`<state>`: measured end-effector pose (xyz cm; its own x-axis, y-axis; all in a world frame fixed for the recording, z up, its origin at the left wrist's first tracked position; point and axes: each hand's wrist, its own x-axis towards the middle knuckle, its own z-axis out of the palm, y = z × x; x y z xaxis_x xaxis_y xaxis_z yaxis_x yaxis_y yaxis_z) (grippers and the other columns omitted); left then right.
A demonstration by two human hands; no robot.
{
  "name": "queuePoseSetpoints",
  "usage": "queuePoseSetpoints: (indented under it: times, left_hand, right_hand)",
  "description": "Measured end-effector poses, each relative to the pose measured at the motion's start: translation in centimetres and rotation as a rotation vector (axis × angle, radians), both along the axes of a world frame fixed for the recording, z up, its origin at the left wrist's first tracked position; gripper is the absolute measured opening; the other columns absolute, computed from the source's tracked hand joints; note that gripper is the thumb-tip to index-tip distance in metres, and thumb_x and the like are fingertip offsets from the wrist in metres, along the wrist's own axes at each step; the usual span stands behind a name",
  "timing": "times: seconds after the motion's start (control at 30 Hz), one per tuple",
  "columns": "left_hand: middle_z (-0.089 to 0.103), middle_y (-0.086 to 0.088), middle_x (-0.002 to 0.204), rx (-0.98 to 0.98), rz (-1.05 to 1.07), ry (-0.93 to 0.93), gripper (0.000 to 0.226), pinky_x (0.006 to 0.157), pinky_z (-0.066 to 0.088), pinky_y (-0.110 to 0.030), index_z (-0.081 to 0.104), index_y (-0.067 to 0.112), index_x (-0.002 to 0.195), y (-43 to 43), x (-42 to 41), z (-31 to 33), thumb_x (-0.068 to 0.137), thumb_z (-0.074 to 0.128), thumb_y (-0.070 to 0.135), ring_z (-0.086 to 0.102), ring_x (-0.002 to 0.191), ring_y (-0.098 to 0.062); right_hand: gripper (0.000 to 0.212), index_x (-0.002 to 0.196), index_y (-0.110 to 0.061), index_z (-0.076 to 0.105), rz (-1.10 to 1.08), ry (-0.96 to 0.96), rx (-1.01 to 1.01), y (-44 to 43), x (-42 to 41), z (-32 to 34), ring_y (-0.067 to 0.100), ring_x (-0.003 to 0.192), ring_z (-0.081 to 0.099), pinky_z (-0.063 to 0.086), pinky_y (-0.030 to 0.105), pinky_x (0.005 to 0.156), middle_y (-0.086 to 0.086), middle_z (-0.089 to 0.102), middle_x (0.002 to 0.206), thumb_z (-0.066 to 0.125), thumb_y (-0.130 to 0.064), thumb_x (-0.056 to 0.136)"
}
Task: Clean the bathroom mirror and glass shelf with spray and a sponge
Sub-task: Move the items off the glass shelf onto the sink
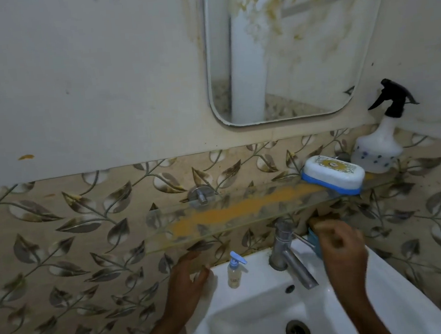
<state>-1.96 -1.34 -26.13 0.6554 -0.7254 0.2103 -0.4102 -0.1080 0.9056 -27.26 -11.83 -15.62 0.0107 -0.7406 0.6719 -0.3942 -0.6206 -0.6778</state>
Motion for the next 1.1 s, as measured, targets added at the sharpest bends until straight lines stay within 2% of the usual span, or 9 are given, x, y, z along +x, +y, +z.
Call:
queuePoseSetpoints:
  times: [0.03, 0.13, 0.3, 0.4, 0.6, 0.7, 0.83, 0.93, 1.1]
  left_hand:
    - [0.059, -0.001, 0.119, -0.021, -0.014, 0.0, 0.035, 0.096, 0.042, -0.036, 0.058, 0.022, 0.112, -0.1, -0.2, 0.7, 0.08, 0.066, 0.031, 0.054, 0.114, -0.021]
    - [0.062, -0.004, 0.118, -0.056, -0.073, -0.057, 0.051, 0.097, 0.039, -0.032, 0.063, 0.016, 0.111, -0.3, -0.8, 2.1, 0.072, 0.054, 0.047, 0.055, 0.112, -0.021]
    - [0.065, -0.012, 0.116, -0.05, -0.096, -0.12, 0.062, 0.098, 0.041, -0.035, 0.066, 0.007, 0.108, -0.6, -1.8, 3.6, 0.069, 0.046, 0.05, 0.057, 0.109, -0.025]
    - [0.067, -0.007, 0.11, -0.071, -0.095, -0.12, 0.057, 0.095, 0.045, -0.036, 0.069, 0.009, 0.103, -0.5, -1.9, 4.1, 0.069, 0.046, 0.048, 0.06, 0.105, -0.023]
    - [0.066, -0.003, 0.1, -0.08, -0.086, -0.101, 0.036, 0.088, 0.044, -0.033, 0.066, 0.027, 0.093, 0.2, -1.4, 5.0, 0.066, 0.046, 0.038, 0.061, 0.099, -0.021]
    - [0.067, -0.007, 0.099, -0.038, -0.049, -0.116, 0.038, 0.086, 0.041, -0.028, 0.07, 0.011, 0.096, 0.2, -1.6, 5.7, 0.067, 0.048, 0.022, 0.061, 0.097, -0.024]
    - [0.067, -0.007, 0.1, -0.004, -0.035, -0.107, 0.042, 0.086, 0.04, -0.026, 0.069, 0.005, 0.1, 0.2, -1.6, 6.4, 0.067, 0.047, 0.018, 0.059, 0.096, -0.021]
    - [0.067, -0.007, 0.101, -0.002, -0.033, -0.124, 0.043, 0.084, 0.039, -0.024, 0.068, 0.005, 0.101, 0.3, -1.7, 6.7, 0.066, 0.046, 0.017, 0.059, 0.095, -0.019]
    - [0.064, 0.0, 0.095, -0.017, -0.058, -0.143, 0.039, 0.083, 0.038, -0.024, 0.069, 0.007, 0.097, 0.9, -1.6, 7.1, 0.067, 0.047, 0.016, 0.058, 0.093, -0.018]
  right_hand:
    - [0.011, 0.078, -0.013, 0.062, -0.022, 0.015, -0.057, -1.4, -1.0, 2.1, 0.019, 0.084, 0.05, 0.037, 0.026, 0.079, 0.004, 0.061, 0.082, 0.055, -0.005, 0.079]
    - [0.04, 0.096, -0.002, 0.062, -0.089, 0.19, -0.07, -6.2, -2.2, 6.2, 0.036, 0.097, 0.05, 0.026, 0.022, 0.076, 0.019, 0.06, 0.1, 0.043, -0.031, 0.076]
    - [0.062, 0.125, -0.019, 0.051, -0.116, 0.525, 0.16, -13.8, -3.0, 8.2, 0.037, 0.122, 0.035, 0.032, 0.053, 0.101, 0.013, 0.044, 0.133, 0.059, -0.047, 0.07]
    - [0.074, 0.129, -0.027, 0.043, -0.019, 0.553, 0.294, -16.1, -3.4, 8.3, 0.037, 0.126, 0.031, 0.029, 0.056, 0.103, 0.011, 0.04, 0.139, 0.059, -0.051, 0.061]
    - [0.088, 0.134, -0.033, 0.034, 0.128, 0.475, 0.394, -17.4, -3.9, 7.9, 0.037, 0.12, 0.042, 0.039, 0.058, 0.097, 0.007, 0.047, 0.136, 0.066, -0.051, 0.054]
    - [0.084, 0.128, -0.028, 0.043, 0.076, 0.375, 0.333, -15.4, -3.7, 8.5, 0.038, 0.116, 0.045, 0.044, 0.057, 0.092, 0.01, 0.051, 0.129, 0.069, -0.049, 0.051]
    - [0.076, 0.123, -0.022, 0.048, 0.098, 0.04, 0.27, -7.2, -4.1, 7.6, 0.029, 0.112, 0.048, 0.05, 0.049, 0.087, 0.01, 0.049, 0.123, 0.075, -0.038, 0.054]
    - [0.072, 0.12, -0.029, 0.049, 0.244, -0.104, 0.347, 0.3, -4.5, 3.1, 0.024, 0.11, 0.049, 0.052, 0.046, 0.084, 0.004, 0.049, 0.121, 0.075, -0.04, 0.054]
    - [0.083, 0.122, -0.023, 0.05, 0.17, -0.132, 0.56, 5.0, -0.3, -6.0, 0.026, 0.107, 0.052, 0.05, 0.048, 0.091, 0.001, 0.052, 0.112, 0.078, -0.043, 0.047]
